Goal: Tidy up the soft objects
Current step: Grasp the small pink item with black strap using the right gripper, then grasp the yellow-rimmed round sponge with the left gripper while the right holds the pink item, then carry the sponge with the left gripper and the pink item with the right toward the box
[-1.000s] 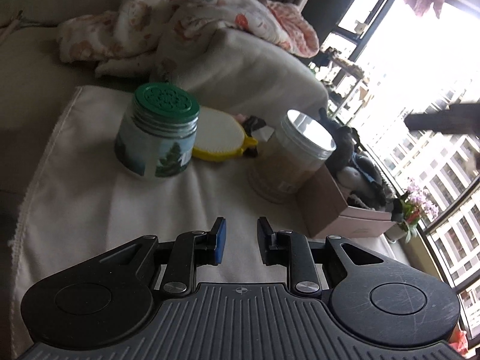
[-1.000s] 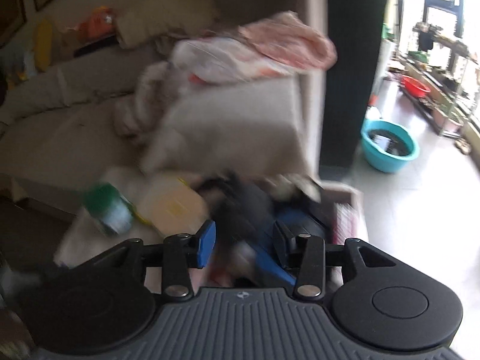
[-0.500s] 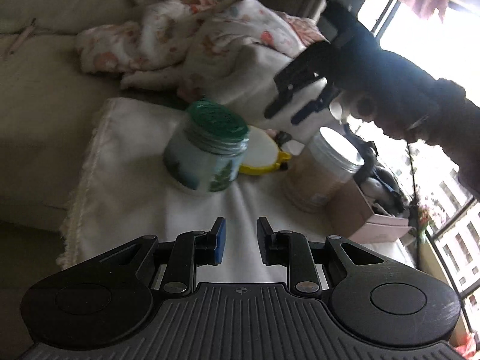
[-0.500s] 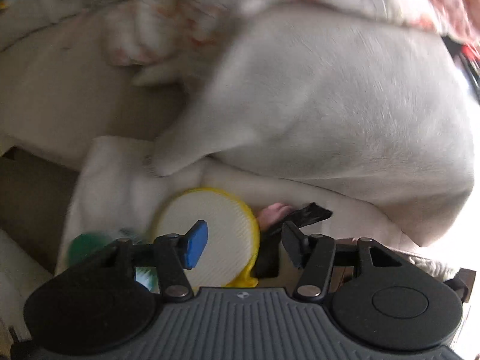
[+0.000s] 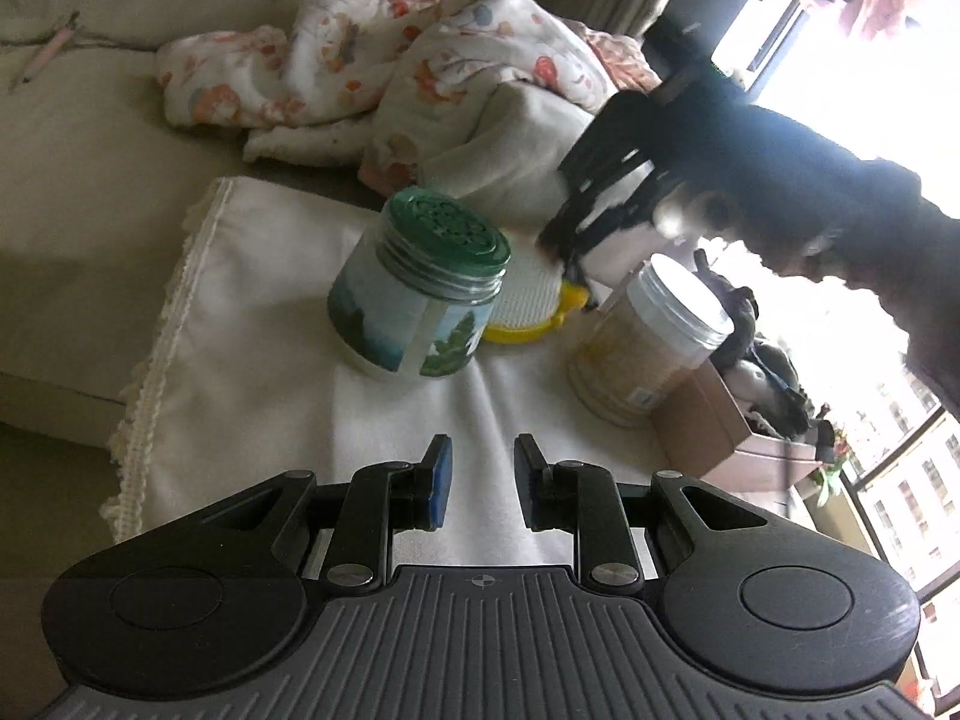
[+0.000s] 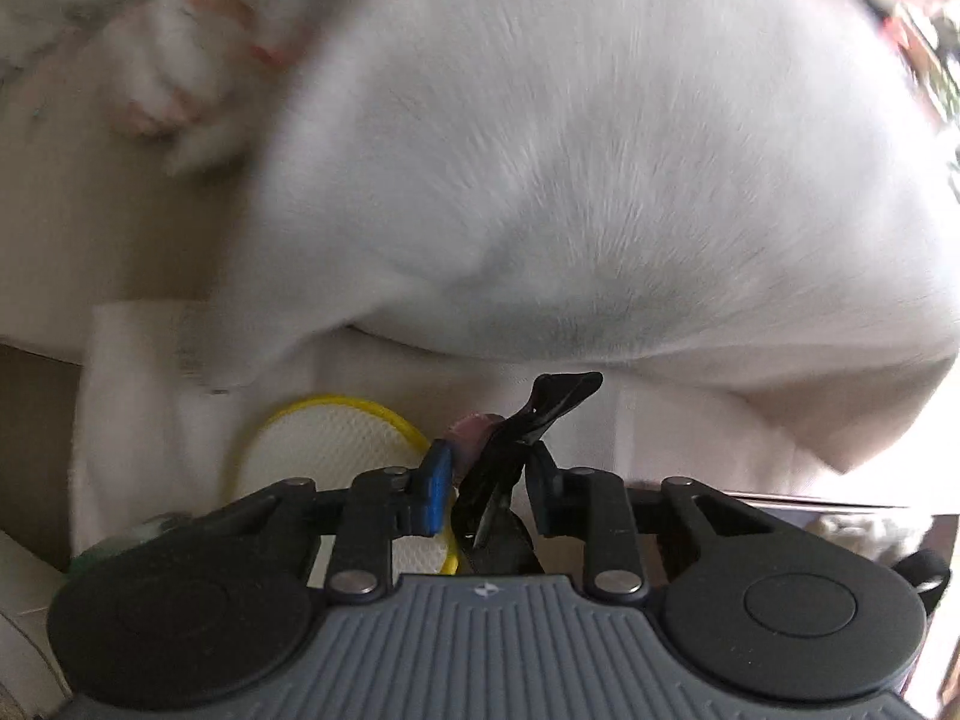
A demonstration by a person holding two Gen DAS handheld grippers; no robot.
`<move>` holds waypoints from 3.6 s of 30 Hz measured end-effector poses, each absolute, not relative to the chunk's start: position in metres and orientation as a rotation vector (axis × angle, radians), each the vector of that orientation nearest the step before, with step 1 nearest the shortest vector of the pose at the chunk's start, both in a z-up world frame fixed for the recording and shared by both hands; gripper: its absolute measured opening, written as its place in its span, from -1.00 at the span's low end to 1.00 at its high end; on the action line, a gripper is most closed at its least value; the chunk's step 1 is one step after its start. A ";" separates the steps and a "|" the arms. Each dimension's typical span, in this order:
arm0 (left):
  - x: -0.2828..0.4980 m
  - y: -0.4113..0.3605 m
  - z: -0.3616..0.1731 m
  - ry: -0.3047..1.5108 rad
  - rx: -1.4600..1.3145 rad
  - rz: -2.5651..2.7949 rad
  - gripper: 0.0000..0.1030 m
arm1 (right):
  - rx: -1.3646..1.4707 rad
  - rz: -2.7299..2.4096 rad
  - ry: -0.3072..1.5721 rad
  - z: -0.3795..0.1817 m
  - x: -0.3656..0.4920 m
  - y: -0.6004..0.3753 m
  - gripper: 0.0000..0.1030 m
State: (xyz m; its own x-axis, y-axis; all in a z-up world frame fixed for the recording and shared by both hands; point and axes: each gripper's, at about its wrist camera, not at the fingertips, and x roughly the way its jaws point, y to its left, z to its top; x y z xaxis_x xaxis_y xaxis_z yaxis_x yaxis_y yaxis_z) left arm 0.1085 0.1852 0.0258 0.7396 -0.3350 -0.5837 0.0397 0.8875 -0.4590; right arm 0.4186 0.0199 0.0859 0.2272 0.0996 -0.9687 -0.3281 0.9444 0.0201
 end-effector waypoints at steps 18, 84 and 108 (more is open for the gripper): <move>0.130 0.133 0.065 0.722 -0.264 -0.246 -0.52 | -0.251 0.590 0.950 0.156 0.158 -0.119 -0.50; 0.442 0.113 0.050 1.442 -0.167 -0.616 -0.60 | 0.018 0.627 0.915 0.066 0.130 -0.189 -0.49; 0.239 0.156 0.121 0.941 -0.292 -0.388 -0.64 | -0.127 0.665 0.953 0.105 0.107 -0.123 -0.49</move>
